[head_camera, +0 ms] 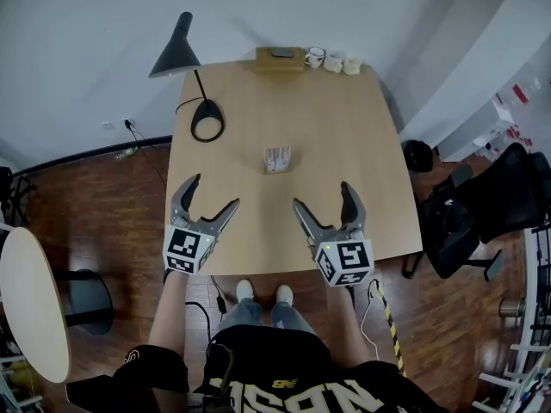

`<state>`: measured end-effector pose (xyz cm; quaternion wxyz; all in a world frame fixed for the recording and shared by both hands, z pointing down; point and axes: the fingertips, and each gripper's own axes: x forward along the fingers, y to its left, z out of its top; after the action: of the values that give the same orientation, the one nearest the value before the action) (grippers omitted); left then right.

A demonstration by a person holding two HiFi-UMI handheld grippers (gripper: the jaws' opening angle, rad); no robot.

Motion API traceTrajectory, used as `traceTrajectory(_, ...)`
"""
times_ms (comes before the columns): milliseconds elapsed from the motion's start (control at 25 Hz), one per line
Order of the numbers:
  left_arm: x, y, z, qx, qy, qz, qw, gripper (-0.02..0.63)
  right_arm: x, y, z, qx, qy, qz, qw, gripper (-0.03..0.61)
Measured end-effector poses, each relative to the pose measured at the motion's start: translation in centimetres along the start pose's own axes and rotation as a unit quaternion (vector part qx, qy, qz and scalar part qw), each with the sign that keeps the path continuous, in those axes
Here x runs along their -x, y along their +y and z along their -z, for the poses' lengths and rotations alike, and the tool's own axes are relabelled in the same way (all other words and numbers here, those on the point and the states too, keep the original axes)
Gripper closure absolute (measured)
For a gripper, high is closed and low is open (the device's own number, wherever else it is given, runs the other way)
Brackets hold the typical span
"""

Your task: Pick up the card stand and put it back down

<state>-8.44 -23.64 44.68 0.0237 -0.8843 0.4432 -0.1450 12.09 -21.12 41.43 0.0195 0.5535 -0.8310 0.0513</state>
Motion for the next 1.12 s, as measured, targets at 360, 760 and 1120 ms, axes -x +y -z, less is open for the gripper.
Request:
traceTrajectory(360,-5.7,2.7,8.8,-0.063,0.095,0.121,0.9861,0.104,-2.2,-2.3,7.0,-0.021,0.062,0.013,0.998,0.107)
traceTrajectory(760,-15.2,3.8,16.8,-0.012,0.149,0.232,0.9611,-0.002,-4.9,-3.7,12.2,-0.025,0.109,0.018,0.994,0.11)
traceTrajectory(1120,-24.5,-1.4,22.0,0.011,0.175,0.287,0.9417,0.109,-6.1,-5.5,15.5,-0.022,0.138,0.021,0.99,0.112)
